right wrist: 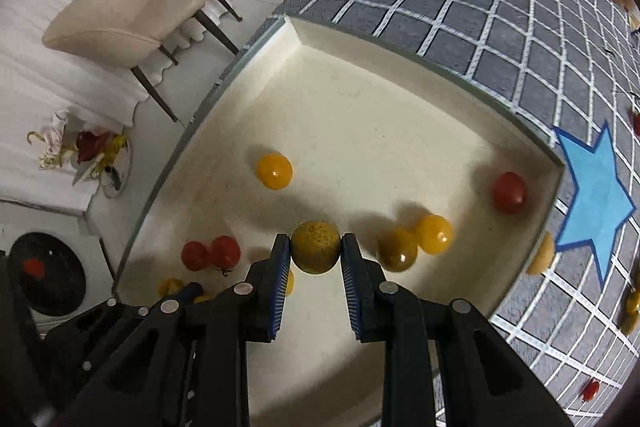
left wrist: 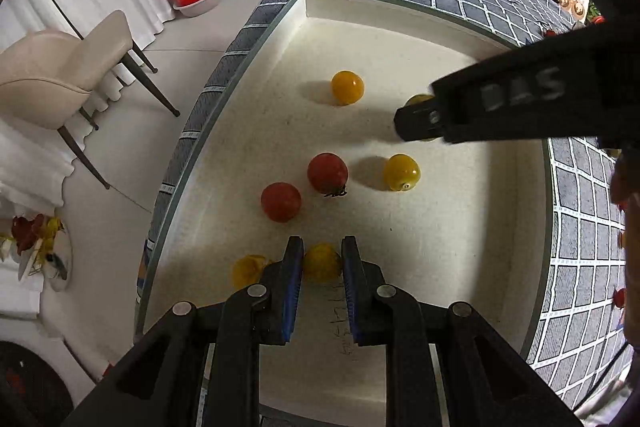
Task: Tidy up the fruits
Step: 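Carry both into the white tray and open both grippers, then grasp a red cherry tomato with the left gripper while the right grasps another red one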
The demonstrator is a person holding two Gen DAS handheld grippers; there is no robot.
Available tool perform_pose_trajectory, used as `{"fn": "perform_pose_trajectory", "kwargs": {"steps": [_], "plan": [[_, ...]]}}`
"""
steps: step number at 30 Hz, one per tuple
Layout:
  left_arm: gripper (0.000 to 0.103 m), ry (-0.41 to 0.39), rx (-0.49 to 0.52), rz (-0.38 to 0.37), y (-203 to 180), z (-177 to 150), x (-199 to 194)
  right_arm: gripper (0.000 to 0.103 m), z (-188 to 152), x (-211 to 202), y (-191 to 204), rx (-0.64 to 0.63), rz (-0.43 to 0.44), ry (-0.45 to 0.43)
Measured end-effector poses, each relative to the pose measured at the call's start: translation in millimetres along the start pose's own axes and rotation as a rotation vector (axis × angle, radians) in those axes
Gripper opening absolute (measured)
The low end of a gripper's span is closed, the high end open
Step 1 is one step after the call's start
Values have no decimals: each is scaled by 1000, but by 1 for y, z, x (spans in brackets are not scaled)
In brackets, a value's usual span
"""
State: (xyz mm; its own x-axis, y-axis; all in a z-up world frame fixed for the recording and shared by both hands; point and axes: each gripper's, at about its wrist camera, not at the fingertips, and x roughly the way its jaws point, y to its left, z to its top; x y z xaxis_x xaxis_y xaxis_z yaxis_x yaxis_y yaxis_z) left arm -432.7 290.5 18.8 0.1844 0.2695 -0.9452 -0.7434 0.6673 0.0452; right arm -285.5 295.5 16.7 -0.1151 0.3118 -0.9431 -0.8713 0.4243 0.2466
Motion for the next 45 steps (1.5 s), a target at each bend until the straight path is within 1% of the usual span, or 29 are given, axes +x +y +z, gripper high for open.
{"fn": "perform_pose_trajectory", "kwargs": {"steps": [2,7,11,13,15,17,18,19,20,21,22,24,27,32,36,40,45], "plan": [[21,2,-1,1,0,-1,0,28,2,7,0,-2,-7,17],[21,4,-1,1,-1,0,0,28,5,8,3,-12,-14,10],[21,3,7,12,-2,1,-1,29,8,9,2,-7,-1,14],[21,3,19,20,-3,1,-1,32,7,9,0,-3,4,14],[21,4,32,25,-5,1,-2,40,8,8,-2,-5,5,12],[23,4,40,19,-5,1,-3,45,8,4,-6,-5,16,6],[39,6,41,17,-5,0,-3,50,8,2,-6,-3,18,2],[68,0,41,15,-5,0,-4,53,7,-2,-6,2,24,-6],[77,-21,42,19,-5,-1,-7,59,7,-5,-6,4,31,-14],[79,-61,52,35,-6,-2,-14,65,7,-8,-6,8,40,-23],[79,-70,70,37,-8,-2,-16,67,8,-13,-6,12,52,-35],[79,-57,96,40,-11,-1,-16,73,10,-21,-8,20,65,-57],[79,-47,111,32,-15,0,-17,80,10,-37,-14,53,73,-100],[79,-62,148,24,-29,4,-28,80,-2,-63,-35,135,62,-163],[79,-85,204,10,-51,12,-36,80,-24,-85,-66,208,29,-196],[79,-106,271,-17,-80,21,-45,80,-56,-106,-100,282,-31,-218],[79,-120,369,-67,-120,30,-51,80,-112,-129,-144,401,-103,-220]]}}
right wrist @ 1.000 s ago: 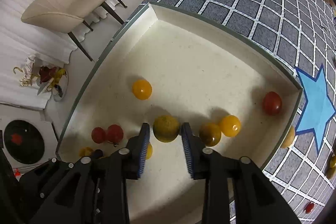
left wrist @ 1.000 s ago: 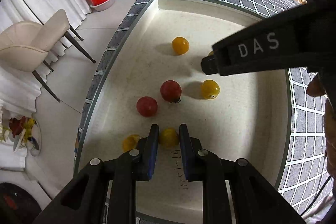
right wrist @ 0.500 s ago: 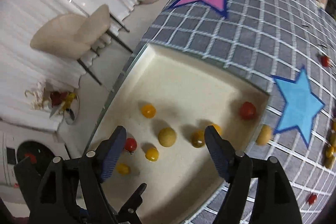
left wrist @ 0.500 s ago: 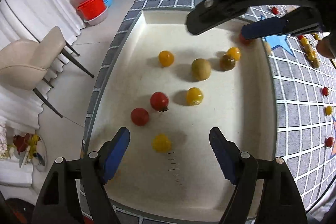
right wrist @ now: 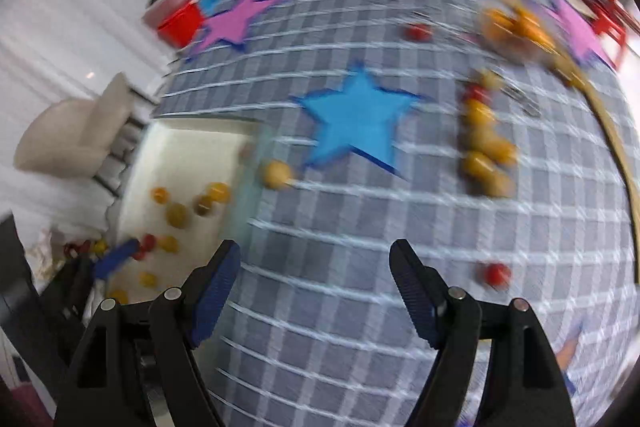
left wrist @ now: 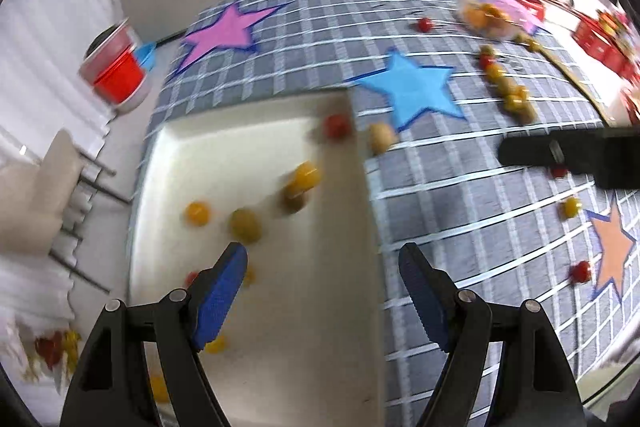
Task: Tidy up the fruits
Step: 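Grasp a red cherry tomato with the left gripper while the right grasps another red one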
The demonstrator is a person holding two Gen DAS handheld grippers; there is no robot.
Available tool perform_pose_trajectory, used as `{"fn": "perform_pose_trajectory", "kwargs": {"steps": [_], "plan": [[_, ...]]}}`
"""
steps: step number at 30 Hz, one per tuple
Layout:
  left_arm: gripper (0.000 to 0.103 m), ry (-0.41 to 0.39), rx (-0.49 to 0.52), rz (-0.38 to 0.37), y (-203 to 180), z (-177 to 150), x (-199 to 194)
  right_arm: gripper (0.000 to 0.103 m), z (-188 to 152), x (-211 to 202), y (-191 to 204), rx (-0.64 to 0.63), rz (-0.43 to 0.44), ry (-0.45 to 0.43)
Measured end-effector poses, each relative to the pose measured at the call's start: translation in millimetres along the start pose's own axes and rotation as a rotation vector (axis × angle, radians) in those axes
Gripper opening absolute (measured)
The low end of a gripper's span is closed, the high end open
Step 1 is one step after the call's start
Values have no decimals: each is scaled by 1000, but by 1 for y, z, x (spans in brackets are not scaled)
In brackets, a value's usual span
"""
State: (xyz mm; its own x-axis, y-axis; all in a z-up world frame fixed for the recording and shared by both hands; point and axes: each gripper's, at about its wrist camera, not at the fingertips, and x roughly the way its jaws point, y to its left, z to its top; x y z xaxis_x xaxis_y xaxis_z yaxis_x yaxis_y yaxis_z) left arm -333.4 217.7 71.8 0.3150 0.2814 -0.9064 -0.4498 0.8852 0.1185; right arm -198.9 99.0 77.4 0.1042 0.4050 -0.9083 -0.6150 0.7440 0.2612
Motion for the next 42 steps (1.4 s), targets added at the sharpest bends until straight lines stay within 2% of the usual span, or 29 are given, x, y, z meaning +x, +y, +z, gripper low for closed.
{"fn": "perform_pose_trajectory", "kwargs": {"steps": [4,9,15,20,24,29,31,34,35,36,37,38,40,41,42], "plan": [[79,1,89,-59,-38,17,4,80,-37,-17,-49,88,-79,10],[79,15,182,-145,-82,32,13,80,-88,-32,-89,181,-132,25],[79,56,249,-258,-134,49,31,80,-129,-32,-107,216,-146,40],[79,64,298,-301,-166,57,41,74,-145,-27,-110,208,-139,31],[79,63,353,-306,-189,61,49,65,-149,-22,-107,198,-130,18],[79,60,378,-298,-203,67,55,61,-150,-17,-103,181,-121,-3],[68,66,380,-298,-208,69,58,61,-148,-14,-101,177,-119,-11],[65,87,392,-293,-213,69,63,60,-142,-8,-97,171,-117,-24],[61,91,394,-296,-214,68,64,60,-140,-7,-96,168,-115,-25],[52,97,400,-294,-215,68,64,59,-137,-6,-94,162,-117,-30],[52,91,406,-288,-217,67,64,58,-135,-4,-93,158,-119,-32],[52,92,409,-289,-218,67,64,54,-133,-3,-92,153,-122,-33],[37,84,409,-298,-219,68,63,44,-128,1,-88,145,-129,-34],[34,81,412,-298,-219,69,63,37,-126,3,-86,144,-131,-33],[28,80,411,-301,-220,70,63,29,-125,4,-85,143,-131,-30]]}}
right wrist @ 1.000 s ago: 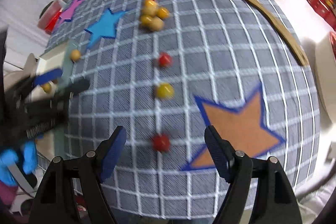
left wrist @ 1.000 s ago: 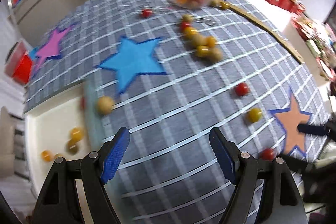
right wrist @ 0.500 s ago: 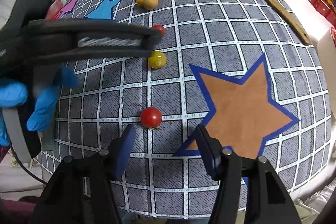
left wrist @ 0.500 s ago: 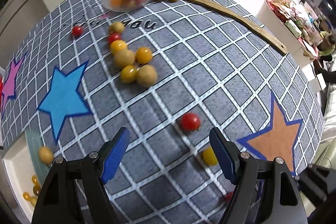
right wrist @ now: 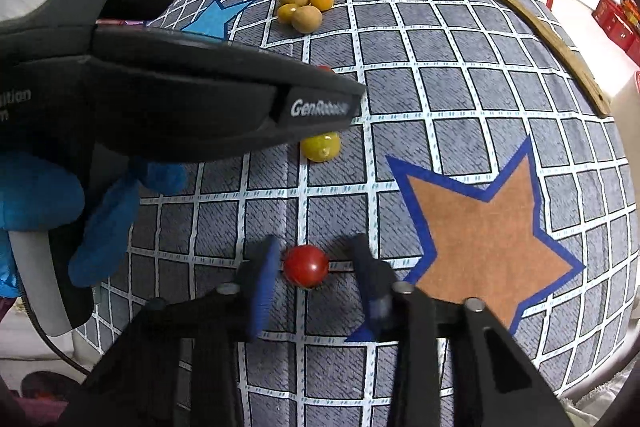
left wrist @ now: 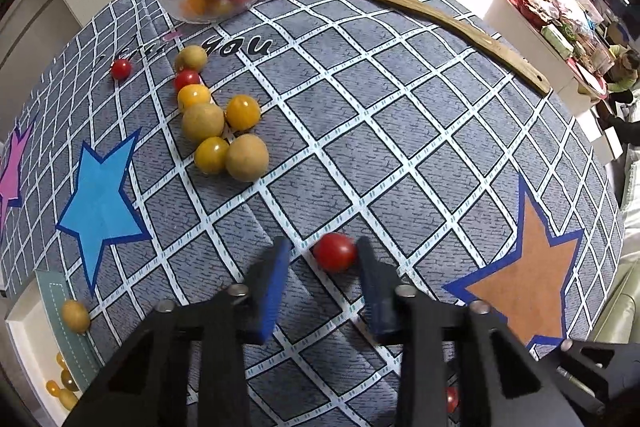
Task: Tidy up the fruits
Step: 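Grasp a red cherry tomato with the left gripper while the right grasps another red one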
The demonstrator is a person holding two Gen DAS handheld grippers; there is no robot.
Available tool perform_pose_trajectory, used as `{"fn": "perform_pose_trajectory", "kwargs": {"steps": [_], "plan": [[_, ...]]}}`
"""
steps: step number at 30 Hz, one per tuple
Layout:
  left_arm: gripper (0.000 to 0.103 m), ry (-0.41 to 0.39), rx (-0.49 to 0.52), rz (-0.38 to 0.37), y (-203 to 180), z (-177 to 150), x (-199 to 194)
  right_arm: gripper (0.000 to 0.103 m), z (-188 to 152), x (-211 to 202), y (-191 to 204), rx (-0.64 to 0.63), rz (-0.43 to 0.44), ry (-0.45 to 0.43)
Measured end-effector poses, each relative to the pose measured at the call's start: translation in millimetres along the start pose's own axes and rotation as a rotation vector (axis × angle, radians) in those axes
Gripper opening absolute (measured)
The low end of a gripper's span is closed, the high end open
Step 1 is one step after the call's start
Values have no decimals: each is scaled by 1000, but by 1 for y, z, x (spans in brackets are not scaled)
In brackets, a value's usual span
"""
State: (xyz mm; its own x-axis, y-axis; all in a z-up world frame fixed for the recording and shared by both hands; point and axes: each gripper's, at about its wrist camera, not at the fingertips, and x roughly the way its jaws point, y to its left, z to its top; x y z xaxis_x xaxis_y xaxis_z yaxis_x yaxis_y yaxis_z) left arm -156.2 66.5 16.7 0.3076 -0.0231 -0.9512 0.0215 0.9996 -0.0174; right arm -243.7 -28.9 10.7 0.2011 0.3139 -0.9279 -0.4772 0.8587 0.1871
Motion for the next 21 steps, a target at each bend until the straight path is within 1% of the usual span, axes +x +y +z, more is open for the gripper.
{"fn": "perform_pose_trajectory", "kwargs": {"steps": [1,4,9,16,17,21], "plan": [[20,-2,-1,-5,1,0,-1,24,4,2,2,3,9,7],[20,3,-23,-30,6,-2,-3,23,10,5,3,32,49,22],[20,-1,-62,-33,18,-12,-12,23,19,-1,-12,103,95,27],[20,-18,-131,-28,40,-30,-30,23,34,-5,-28,142,103,42],[20,-21,-141,-27,42,-32,-32,23,31,-5,-38,148,106,45],[20,-30,-184,-19,53,-42,-41,23,31,-12,-42,148,103,48]]}}
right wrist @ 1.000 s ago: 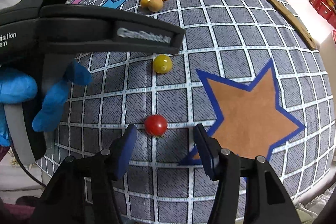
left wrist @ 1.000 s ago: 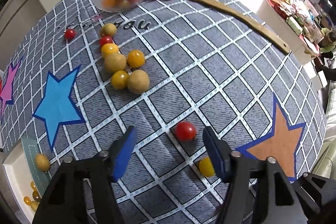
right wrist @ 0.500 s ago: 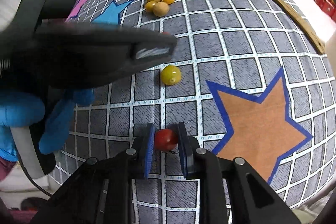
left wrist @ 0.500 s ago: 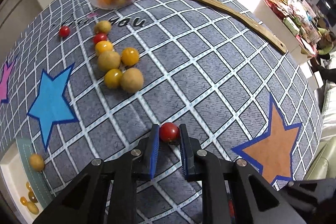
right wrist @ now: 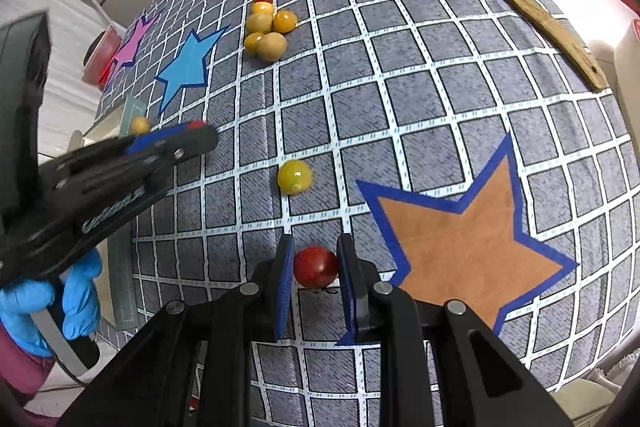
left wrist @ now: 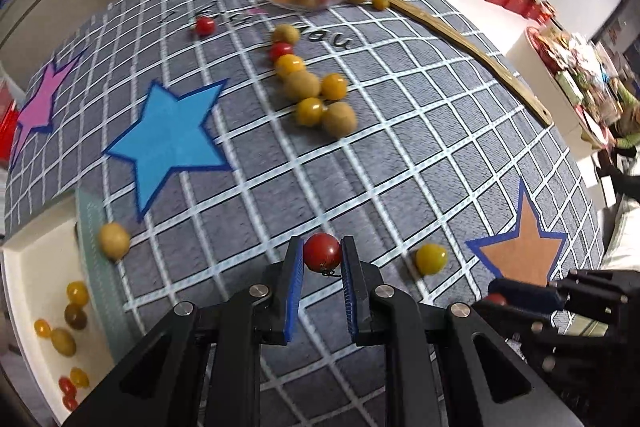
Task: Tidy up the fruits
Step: 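Grasp a red cherry tomato with the left gripper while the right grasps another red one, then carry both red tomatoes into the white tray and open both grippers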
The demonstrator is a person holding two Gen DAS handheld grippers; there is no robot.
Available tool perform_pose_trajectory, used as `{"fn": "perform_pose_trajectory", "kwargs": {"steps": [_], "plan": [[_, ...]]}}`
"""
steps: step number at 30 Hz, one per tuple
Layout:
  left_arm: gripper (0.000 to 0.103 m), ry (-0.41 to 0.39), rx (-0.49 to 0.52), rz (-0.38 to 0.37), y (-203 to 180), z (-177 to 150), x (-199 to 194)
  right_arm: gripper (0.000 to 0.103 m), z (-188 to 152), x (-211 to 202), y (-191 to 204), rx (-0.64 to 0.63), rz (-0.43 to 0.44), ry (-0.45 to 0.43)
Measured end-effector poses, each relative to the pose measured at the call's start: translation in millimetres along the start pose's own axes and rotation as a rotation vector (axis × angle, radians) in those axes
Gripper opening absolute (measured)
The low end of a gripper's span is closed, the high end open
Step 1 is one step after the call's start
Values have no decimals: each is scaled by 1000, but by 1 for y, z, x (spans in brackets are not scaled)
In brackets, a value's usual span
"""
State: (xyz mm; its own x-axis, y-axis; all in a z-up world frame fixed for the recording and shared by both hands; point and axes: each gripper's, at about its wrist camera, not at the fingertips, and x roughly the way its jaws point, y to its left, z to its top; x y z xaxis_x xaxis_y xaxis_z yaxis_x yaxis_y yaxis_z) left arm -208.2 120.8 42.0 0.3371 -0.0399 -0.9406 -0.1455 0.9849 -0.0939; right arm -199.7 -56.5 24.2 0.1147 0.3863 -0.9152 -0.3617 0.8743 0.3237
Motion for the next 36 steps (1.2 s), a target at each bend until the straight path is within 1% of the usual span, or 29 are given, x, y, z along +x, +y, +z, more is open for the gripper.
{"fn": "perform_pose_trajectory", "kwargs": {"steps": [9,19,25,36], "plan": [[20,-24,-75,32,29,-22,-22,23,9,-5,22,-62,4,1],[20,-67,-178,82,67,-50,-51,23,13,-2,72,-191,27,19],[20,-84,-261,136,96,-79,-68,23,17,3,113,-287,51,34],[20,-57,-471,231,155,-150,-87,24,23,26,201,-476,119,84]]}}
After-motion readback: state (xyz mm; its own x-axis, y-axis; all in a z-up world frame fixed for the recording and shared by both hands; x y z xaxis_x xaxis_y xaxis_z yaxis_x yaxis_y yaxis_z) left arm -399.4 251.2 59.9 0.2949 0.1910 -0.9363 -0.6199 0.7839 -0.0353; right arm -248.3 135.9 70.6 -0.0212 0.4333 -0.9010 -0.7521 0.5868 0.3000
